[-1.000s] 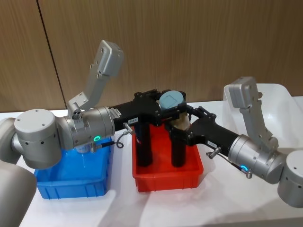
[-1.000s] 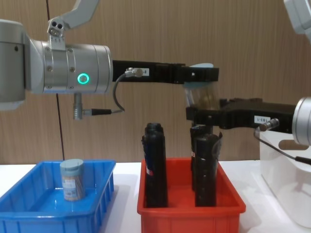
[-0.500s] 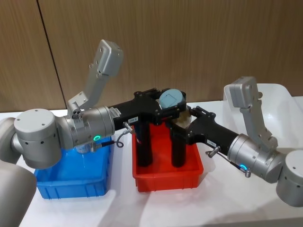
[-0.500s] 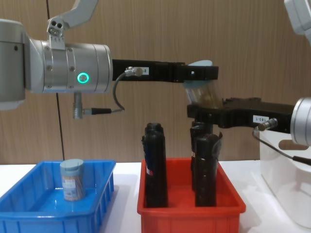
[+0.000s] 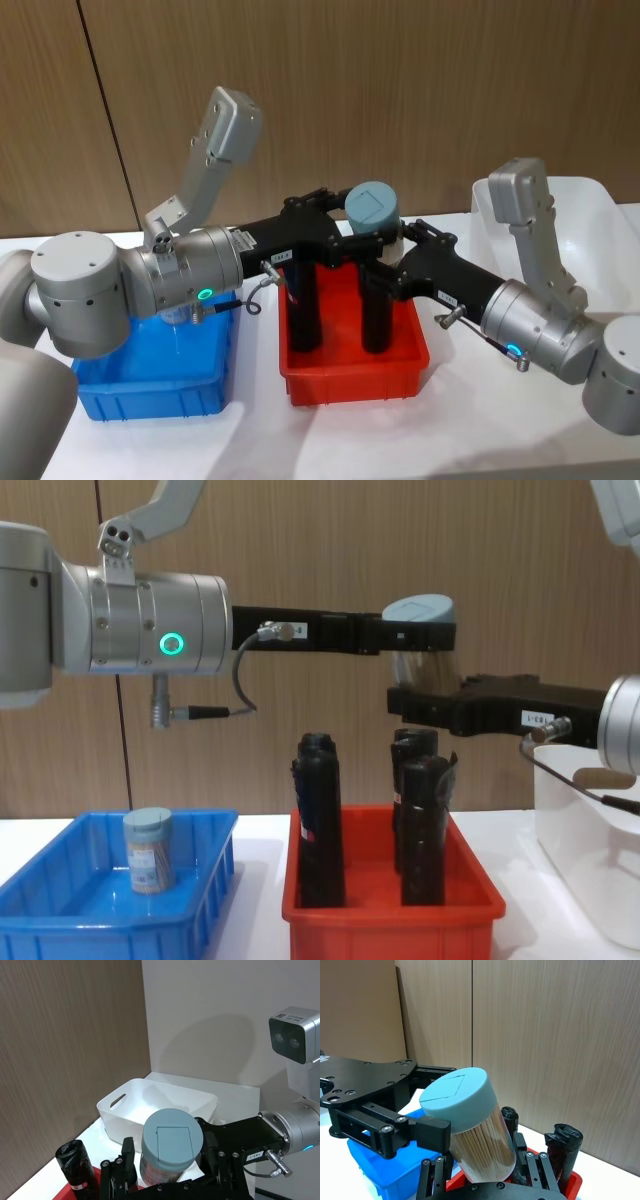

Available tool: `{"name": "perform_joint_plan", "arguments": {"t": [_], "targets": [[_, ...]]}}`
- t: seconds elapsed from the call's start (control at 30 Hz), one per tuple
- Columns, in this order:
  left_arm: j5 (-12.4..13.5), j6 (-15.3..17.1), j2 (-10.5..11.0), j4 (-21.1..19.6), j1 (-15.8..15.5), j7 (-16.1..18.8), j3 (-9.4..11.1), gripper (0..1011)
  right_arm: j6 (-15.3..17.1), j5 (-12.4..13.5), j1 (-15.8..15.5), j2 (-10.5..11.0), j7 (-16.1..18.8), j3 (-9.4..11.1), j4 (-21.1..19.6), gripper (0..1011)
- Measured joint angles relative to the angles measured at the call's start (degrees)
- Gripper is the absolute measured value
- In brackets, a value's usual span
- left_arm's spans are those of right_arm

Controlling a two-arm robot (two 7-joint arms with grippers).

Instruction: Pick the cotton swabs from the blue box and place them into the white box.

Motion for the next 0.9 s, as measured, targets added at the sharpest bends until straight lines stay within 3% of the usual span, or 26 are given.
{"name": "perform_joint_plan", "arguments": {"t": [0.2, 0.9], "targets": [[0.0, 0.0, 0.0, 0.0, 0.0, 0.0, 0.0, 1003, -0.1, 0.2, 0.0, 0.0, 0.0, -0.1, -0.1, 726], [0.0, -0.1, 0.0, 0.0, 0.0, 0.0, -0.1, 1004, -0.4, 0.8, 0.4, 0.3, -0.6, -0.1, 1.0, 726]]}}
